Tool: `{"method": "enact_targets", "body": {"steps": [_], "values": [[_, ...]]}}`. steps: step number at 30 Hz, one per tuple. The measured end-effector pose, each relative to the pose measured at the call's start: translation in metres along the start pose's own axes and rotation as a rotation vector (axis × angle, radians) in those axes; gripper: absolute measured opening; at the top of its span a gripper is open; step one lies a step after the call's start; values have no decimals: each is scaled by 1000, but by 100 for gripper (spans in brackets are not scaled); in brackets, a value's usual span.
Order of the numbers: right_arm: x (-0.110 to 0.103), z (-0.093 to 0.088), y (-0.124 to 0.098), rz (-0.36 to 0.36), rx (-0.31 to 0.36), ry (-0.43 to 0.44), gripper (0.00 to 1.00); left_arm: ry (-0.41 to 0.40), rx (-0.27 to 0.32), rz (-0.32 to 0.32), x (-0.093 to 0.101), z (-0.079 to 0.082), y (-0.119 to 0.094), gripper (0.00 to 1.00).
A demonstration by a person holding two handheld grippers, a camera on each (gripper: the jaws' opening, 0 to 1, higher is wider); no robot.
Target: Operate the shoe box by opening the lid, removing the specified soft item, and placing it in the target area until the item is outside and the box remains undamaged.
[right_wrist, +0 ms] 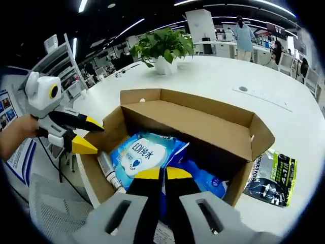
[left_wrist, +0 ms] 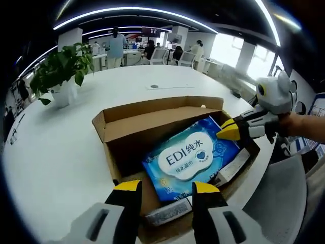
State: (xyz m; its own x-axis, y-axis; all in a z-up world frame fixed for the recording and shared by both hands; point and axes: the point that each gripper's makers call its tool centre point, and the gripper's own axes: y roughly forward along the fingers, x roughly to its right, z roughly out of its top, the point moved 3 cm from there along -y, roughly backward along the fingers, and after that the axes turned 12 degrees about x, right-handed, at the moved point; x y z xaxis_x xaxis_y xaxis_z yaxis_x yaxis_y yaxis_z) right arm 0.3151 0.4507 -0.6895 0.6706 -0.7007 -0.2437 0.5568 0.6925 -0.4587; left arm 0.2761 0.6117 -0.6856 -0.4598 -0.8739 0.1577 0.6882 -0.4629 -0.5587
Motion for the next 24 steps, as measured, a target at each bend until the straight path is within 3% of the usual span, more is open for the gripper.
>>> {"method": "enact_targets", "body": {"steps": [17, 24], "values": [[16, -3, -21, -52, 20, 9, 0, -37, -100, -39, 5, -11, 35, 34], [22, -6, -25, -69, 21, 9, 0, -113, -127, -80, 13, -15, 43, 30]]}}
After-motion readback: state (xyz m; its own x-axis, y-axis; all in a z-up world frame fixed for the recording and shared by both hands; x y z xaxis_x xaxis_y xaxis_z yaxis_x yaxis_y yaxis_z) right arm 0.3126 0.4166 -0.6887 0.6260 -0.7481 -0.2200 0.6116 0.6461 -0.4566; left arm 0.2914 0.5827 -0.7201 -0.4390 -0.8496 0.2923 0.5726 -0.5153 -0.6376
